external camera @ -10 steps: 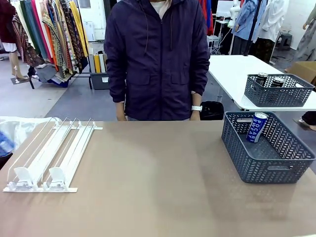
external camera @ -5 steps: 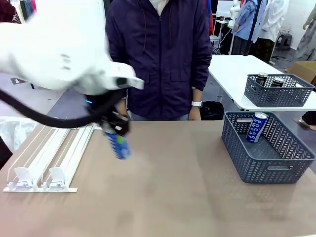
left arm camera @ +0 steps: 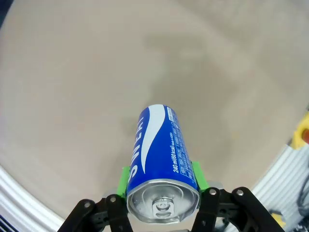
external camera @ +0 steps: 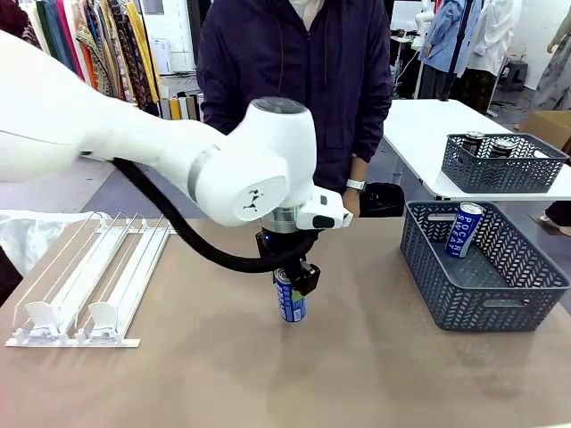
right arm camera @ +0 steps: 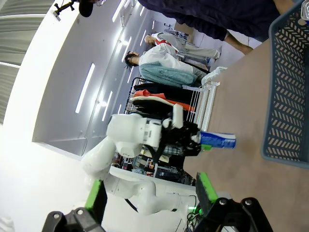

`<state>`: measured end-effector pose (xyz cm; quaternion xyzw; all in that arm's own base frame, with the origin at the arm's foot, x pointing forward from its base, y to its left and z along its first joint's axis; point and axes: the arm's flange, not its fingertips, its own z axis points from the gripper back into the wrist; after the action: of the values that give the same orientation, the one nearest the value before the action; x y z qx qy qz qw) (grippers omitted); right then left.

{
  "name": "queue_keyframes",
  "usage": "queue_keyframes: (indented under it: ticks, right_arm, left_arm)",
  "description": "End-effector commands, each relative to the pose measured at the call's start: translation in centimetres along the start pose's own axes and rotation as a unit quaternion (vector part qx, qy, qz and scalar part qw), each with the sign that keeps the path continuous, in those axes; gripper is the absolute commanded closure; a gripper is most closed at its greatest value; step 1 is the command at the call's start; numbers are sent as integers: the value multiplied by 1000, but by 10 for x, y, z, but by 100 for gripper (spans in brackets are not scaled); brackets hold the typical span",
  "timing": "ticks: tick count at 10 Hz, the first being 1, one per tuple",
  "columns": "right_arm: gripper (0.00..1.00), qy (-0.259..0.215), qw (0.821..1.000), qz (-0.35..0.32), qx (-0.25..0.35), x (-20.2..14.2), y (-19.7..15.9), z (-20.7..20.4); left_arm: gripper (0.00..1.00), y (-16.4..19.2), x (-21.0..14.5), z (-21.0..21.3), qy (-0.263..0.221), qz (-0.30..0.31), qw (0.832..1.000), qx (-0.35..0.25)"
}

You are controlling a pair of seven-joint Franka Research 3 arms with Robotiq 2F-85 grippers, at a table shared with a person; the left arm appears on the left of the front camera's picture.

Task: Retrieve and store the cans from the dispenser.
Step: Pick up one can from the Automatic Can Dispenser and place it in the middle of the table.

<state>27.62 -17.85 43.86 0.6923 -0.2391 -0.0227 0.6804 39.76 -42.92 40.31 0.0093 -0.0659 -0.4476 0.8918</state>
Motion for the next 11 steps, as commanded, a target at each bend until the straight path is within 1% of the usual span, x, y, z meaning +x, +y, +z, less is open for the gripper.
queue_keyframes:
  ticks: [1, 4, 8, 9, 10, 11]
  right_arm:
    - [0, 3, 1000, 4, 3, 0, 2, 1]
    - [0, 3, 1000, 4, 3, 0, 2, 1]
    - [0, 3, 1000, 4, 3, 0, 2, 1]
    - [0, 3, 1000, 4, 3, 0, 2, 1]
    - [0, 3, 1000, 4, 3, 0, 2, 1]
    - [0, 3, 1000, 4, 3, 0, 2, 1]
  left_arm:
    - [100, 12, 22, 9, 16, 33, 999, 16]
    - [100, 26, 31, 5, 34, 57, 998, 18]
    - [100, 35, 35, 3, 47, 51, 998, 8]
    - [85, 36, 36, 3, 50, 46, 998, 5]
    - [26, 37, 35, 5, 49, 43, 998, 6]
    - [0, 38, 34, 7, 49, 45, 998, 6]
